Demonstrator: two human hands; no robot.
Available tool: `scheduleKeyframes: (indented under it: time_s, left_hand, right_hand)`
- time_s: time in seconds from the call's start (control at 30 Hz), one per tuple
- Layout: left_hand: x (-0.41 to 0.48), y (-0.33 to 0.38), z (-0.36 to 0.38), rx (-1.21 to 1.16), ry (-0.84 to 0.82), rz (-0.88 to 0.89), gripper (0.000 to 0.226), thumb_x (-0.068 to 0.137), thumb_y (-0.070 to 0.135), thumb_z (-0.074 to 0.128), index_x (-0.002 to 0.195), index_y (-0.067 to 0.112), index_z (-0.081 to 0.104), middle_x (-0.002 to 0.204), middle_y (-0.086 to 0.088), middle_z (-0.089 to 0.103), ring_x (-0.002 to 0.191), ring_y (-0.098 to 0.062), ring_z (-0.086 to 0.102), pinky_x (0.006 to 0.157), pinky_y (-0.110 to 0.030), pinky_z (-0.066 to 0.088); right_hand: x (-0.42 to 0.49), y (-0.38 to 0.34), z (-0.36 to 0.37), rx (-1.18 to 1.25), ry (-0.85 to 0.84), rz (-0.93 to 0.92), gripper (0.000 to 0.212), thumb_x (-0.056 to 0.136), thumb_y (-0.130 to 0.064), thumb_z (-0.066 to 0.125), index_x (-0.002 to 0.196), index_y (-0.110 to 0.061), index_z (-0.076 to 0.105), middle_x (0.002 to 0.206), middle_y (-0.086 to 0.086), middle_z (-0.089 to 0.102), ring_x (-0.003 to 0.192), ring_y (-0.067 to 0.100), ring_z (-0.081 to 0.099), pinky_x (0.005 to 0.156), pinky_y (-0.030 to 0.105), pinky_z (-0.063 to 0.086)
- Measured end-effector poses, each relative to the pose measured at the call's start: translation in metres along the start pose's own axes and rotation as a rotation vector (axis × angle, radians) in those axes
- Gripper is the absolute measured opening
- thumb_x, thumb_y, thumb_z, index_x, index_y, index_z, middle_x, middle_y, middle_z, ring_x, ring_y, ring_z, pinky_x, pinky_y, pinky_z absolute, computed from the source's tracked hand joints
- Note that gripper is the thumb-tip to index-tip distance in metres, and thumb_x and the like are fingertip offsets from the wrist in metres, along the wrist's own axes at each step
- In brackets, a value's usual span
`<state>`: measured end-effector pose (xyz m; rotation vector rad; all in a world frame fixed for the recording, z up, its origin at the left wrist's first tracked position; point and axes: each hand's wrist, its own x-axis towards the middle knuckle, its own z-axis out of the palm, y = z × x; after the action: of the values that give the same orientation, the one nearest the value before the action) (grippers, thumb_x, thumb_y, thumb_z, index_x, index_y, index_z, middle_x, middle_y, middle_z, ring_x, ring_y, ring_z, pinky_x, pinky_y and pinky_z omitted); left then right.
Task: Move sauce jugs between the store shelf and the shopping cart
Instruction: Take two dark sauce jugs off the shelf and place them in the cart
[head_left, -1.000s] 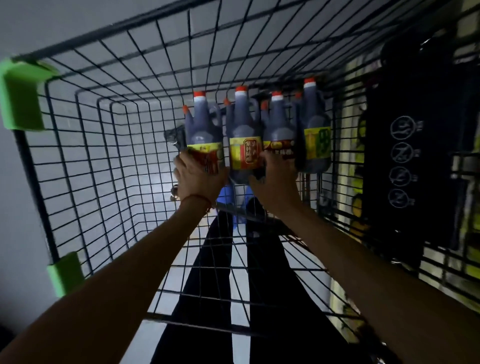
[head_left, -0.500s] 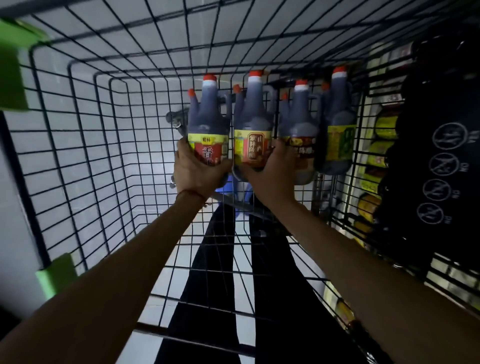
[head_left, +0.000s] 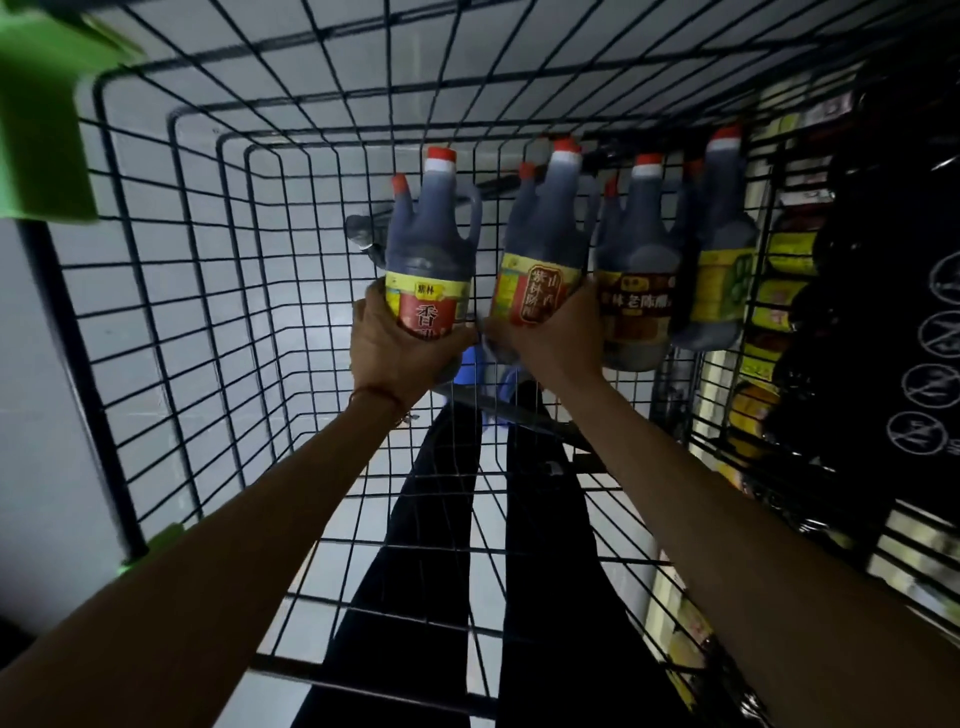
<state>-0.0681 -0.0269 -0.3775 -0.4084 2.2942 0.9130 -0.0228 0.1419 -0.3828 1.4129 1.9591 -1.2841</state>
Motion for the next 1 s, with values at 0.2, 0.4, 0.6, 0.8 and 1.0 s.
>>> scheduleKeyframes:
  time_s: [0.2, 0.4, 0.6, 0.8, 1.0]
  left_hand:
    - [0.003, -0.008, 0.0, -0.012, -0.024, 0.003, 0.099, 0.039, 0.074, 0.083, 0.118, 0.025, 0.049, 0.112, -0.004, 0.063, 0.096, -0.023, 0.066, 0.077, -0.046, 0.062]
    - [-0.002, 0.002, -0.013, 0.042, -0.154, -0.025, 0.108, 0.033, 0.075, 0.074, 0.123, 0.019, 0.052, 0.11, -0.003, 0.066, 0.097, -0.022, 0.066, 0.081, -0.044, 0.061]
    - [-0.044, 0.009, -0.025, 0.032, -0.232, -0.047, 0.092, 0.033, 0.071, 0.077, 0.112, 0.026, 0.059, 0.098, 0.004, 0.071, 0.091, -0.02, 0.069, 0.083, -0.046, 0.061]
    - [-0.097, 0.027, -0.037, -0.037, -0.205, -0.034, 0.073, 0.04, 0.058, 0.087, 0.102, 0.027, 0.067, 0.085, 0.004, 0.075, 0.076, -0.017, 0.074, 0.068, -0.044, 0.064]
    - [-0.144, 0.062, -0.054, -0.047, -0.202, 0.126, 0.078, 0.046, 0.052, 0.093, 0.112, 0.024, 0.065, 0.093, 0.006, 0.075, 0.084, -0.016, 0.072, 0.079, -0.043, 0.062]
  right_hand:
    - [-0.001, -0.002, 0.006, 0.132, -0.046, 0.113, 0.106, 0.037, -0.044, 0.104, 0.121, -0.019, 0.043, 0.107, 0.005, 0.072, 0.087, 0.024, 0.075, 0.071, 0.042, 0.065]
    - [-0.017, -0.019, -0.023, 0.21, -0.198, 0.231, 0.069, 0.054, -0.019, 0.103, 0.109, -0.012, 0.062, 0.103, 0.007, 0.074, 0.081, 0.016, 0.072, 0.053, 0.02, 0.058]
    - [-0.06, -0.016, -0.059, 0.199, -0.244, 0.188, 0.063, 0.063, -0.01, 0.097, 0.115, -0.011, 0.063, 0.106, 0.008, 0.074, 0.08, 0.014, 0.071, 0.056, 0.021, 0.056]
    - [-0.121, -0.015, -0.104, 0.254, -0.214, 0.09, 0.043, 0.068, -0.011, 0.095, 0.094, -0.024, 0.062, 0.094, 0.0, 0.072, 0.083, 0.018, 0.07, 0.074, 0.033, 0.06]
    - [-0.186, -0.005, -0.157, 0.416, -0.162, -0.049, 0.055, 0.067, -0.002, 0.093, 0.115, -0.013, 0.068, 0.102, 0.005, 0.076, 0.092, 0.024, 0.073, 0.07, 0.029, 0.057]
